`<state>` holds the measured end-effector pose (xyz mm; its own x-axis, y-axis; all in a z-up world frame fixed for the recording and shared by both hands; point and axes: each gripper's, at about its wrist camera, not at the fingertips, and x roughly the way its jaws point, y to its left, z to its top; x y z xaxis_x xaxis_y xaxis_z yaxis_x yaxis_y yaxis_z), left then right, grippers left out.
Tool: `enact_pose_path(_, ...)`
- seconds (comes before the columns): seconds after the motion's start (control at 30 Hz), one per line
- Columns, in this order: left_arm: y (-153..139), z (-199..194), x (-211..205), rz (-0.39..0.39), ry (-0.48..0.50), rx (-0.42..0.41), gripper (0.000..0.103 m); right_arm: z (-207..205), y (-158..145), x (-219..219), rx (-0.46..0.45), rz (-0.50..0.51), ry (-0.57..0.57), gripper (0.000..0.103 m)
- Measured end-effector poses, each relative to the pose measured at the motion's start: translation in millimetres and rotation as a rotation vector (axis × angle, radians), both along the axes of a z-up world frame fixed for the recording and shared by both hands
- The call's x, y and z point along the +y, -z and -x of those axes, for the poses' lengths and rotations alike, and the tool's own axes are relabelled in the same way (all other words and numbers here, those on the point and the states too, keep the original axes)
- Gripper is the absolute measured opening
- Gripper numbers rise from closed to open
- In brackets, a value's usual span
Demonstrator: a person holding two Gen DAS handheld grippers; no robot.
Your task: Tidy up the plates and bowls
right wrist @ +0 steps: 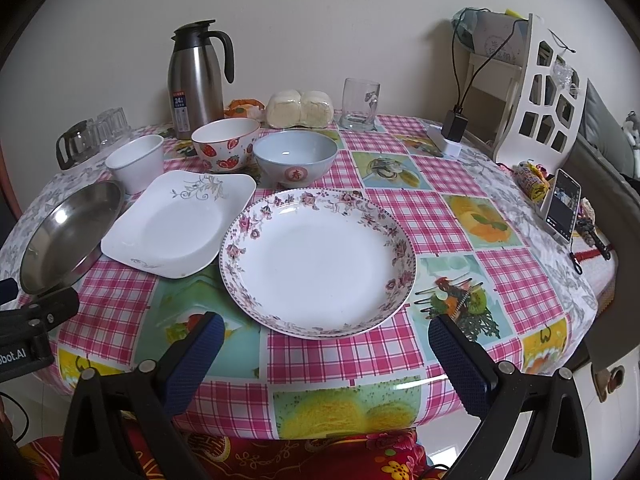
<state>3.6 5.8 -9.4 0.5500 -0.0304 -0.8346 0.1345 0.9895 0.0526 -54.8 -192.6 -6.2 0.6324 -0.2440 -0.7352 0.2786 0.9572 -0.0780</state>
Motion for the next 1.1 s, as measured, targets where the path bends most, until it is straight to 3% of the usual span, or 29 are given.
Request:
enact_pose_path(0.43,-1,-3,3,0.023,-0.007,0.011,0.103,0,1,1,0.001,0.002,-0.001,0.103)
enact_pose_path(0.67,-7,-13,15,0.099,-0.031,0.026,0.103,-2,-7,3,-0.025,0.015,-0.012,0.103)
enact_pose_path(0.87,-27,-34,24,0.149,-0.062,-0.019,0.103,-17,-17,7,-0.035,0.022,-0.026,0.103)
enact_pose_path(1.1,-46,-62,38,0.207,-0.164,-0.105,0.103,-43,-30,6,-0.051,0.017,-0.029,0.103)
